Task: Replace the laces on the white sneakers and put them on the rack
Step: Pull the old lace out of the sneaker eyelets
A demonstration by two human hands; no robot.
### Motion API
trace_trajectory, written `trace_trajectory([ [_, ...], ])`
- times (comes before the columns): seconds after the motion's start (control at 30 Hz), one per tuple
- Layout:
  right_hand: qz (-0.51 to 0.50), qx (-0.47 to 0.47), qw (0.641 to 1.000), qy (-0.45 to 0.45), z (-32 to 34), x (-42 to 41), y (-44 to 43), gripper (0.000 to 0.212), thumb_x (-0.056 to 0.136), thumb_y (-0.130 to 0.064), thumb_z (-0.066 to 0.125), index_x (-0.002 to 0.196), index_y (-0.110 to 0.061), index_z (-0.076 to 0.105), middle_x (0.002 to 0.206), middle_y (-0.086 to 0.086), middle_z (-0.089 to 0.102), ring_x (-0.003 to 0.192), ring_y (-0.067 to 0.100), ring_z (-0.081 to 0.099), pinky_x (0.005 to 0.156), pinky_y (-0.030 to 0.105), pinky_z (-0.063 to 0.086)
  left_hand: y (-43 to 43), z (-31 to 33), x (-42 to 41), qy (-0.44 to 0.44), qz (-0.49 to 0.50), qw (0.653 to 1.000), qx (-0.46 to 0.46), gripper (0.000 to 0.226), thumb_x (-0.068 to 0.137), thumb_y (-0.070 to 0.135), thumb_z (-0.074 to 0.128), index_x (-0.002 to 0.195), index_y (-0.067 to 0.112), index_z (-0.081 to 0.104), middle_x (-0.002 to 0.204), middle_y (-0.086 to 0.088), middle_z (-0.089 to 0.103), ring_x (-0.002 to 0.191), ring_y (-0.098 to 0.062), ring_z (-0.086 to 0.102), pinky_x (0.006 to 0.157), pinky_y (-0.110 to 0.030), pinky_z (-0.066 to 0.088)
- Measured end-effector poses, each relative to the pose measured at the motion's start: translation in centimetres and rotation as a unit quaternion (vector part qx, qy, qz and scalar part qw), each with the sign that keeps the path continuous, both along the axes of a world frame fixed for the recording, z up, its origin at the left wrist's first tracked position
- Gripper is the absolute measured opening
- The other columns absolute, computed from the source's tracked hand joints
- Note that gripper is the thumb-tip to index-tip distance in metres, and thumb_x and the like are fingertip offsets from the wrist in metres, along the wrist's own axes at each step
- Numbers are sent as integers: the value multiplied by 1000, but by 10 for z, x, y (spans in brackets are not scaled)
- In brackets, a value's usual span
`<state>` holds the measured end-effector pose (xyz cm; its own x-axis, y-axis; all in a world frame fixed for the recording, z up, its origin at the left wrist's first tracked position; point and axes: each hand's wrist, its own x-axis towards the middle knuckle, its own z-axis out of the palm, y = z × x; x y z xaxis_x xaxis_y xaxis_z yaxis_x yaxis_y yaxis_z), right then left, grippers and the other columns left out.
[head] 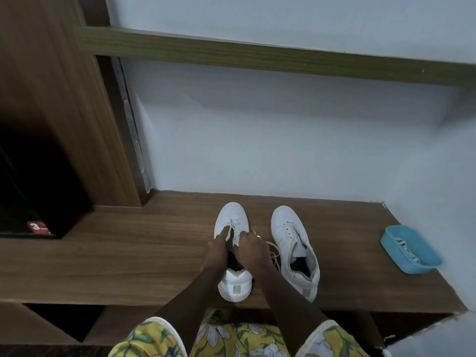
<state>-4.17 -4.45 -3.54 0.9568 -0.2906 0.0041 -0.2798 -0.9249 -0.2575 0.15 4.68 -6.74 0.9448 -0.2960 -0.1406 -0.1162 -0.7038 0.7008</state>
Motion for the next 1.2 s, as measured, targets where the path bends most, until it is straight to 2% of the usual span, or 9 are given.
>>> trace_trajectory([
  [0.1, -42, 34, 996, 65, -4, 4, -2, 25, 96, -8, 42, 116, -2, 56, 118, 14, 61, 110, 28, 60, 87, 33, 49, -1, 3, 1, 0, -19, 999, 38, 67, 91, 7, 51, 148, 32, 25, 126, -14, 56, 112, -29, 58, 94, -38, 49],
  [0.2, -77, 62, 993, 67, -9, 4, 0, 26, 98, -5, 38, 118, -1, 55, 122, 14, 60, 112, 26, 59, 89, 30, 48, -1, 6, 1, -6, -46, 996, 83, 67, 90, 15, 56, 147, 28, 24, 123, -13, 58, 110, -30, 58, 90, -38, 51],
  [0.33, -97, 96, 990, 47, -9, 4, 0, 29, 100, -5, 32, 121, -1, 51, 124, 15, 58, 113, 26, 58, 88, 31, 47, -6, 10, 4, -127, -48, 977, 162, 32, 98, 34, 37, 125, 19, 47, 108, -5, 64, 95, -25, 63, 75, -36, 53],
  [0.57, -84, 119, 989, 31, -13, 4, -4, 28, 99, -7, 31, 121, -4, 49, 120, 15, 60, 111, 29, 58, 90, 36, 46, -24, 19, 14, -201, -95, 948, 226, 19, 95, 15, 40, 106, 14, 57, 107, -3, 64, 95, -22, 63, 71, -31, 48],
  [0.73, -76, 114, 990, 44, -17, 7, -5, 29, 100, -7, 28, 124, -5, 45, 124, 16, 58, 114, 30, 56, 90, 37, 45, -32, 21, 23, -199, -92, 943, 251, 22, 97, 16, 40, 110, 11, 57, 107, -6, 64, 98, -24, 64, 75, -31, 49],
  [0.9, -87, 101, 990, 50, -16, 8, -5, 32, 101, -8, 25, 130, -2, 36, 125, 19, 56, 115, 32, 56, 90, 37, 44, -31, 15, 24, -174, -66, 966, 182, 20, 97, 15, 38, 103, 9, 57, 98, -10, 66, 86, -27, 65, 69, -33, 49],
  [1.03, -79, 78, 992, 61, -19, 9, -5, 32, 100, -6, 28, 130, -1, 38, 126, 18, 56, 116, 31, 57, 92, 36, 45, -35, 12, 26, -86, 79, 991, 62, 24, 97, 19, 41, 98, 3, 59, 94, -14, 66, 85, -28, 64, 64, -31, 43],
  [1.13, -71, 68, 993, 66, -19, 8, -6, 33, 99, -4, 31, 132, -1, 36, 125, 19, 57, 114, 32, 57, 89, 37, 46, -32, 12, 31, 27, 187, 981, -47, 26, 95, 17, 46, 99, -4, 62, 96, -17, 66, 82, -26, 60, 66, -31, 39],
  [1.2, -66, 61, 994, 62, -19, 8, -5, 38, 98, -3, 31, 136, -1, 31, 124, 20, 57, 113, 32, 58, 88, 36, 46, -26, 9, 37, 57, 207, 973, -81, 27, 94, 13, 47, 97, -7, 64, 95, -18, 66, 76, -23, 53, 66, -32, 37],
])
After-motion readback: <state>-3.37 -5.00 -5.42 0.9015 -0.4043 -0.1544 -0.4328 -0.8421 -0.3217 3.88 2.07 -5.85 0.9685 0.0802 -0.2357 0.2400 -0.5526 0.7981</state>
